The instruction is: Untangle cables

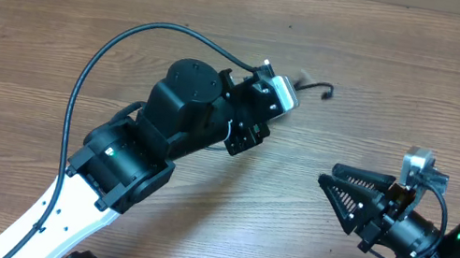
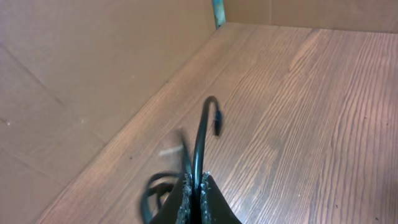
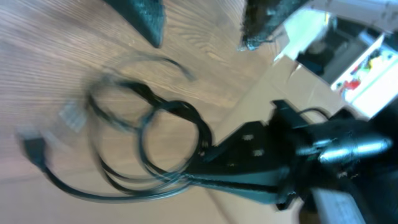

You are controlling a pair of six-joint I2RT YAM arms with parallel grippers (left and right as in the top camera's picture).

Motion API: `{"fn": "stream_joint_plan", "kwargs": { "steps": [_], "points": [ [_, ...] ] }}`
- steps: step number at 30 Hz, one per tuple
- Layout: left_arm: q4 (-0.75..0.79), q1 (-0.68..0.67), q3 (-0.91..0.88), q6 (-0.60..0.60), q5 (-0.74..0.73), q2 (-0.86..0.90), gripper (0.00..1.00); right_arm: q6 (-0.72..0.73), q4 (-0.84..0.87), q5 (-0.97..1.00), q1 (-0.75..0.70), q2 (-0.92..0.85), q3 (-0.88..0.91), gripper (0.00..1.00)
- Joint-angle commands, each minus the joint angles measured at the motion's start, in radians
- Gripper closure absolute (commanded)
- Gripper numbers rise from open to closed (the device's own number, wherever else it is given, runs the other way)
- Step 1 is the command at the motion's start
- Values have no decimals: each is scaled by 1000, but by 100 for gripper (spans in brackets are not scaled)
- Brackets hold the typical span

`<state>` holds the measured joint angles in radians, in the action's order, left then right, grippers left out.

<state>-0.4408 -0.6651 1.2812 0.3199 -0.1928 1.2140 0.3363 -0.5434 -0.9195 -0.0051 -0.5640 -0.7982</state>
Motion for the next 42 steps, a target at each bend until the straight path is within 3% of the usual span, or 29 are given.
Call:
{"fn": "stream_joint_plan", "kwargs": {
  "steps": [1,6,15,19,22,26,36,42],
  "points": [
    [15,3,10,-14,8,-21,96,31,-5,89,-1,3,-13,51],
    [42,3,10,-14,-54,-58,96,30,-15,97,-1,3,-13,35],
    [78,3,10,-14,-134,-118,96,26,-89,161,-1,3,-13,23],
    [123,3,10,-14,-230,-150,96,-90,-112,161,-1,3,-13,14],
    [153,3,10,-14,-294,-164,96,-102,-117,161,-1,3,-13,11],
    [175,3,10,-17,-433,-163,96,-102,-117,161,-1,3,-13,0],
    [203,3,10,-101,-633,-162,96,-101,-102,230,-1,-9,-13,0],
    [206,3,10,-126,-646,-154,96,-98,-73,181,-1,-46,-13,0]
  ]
}}
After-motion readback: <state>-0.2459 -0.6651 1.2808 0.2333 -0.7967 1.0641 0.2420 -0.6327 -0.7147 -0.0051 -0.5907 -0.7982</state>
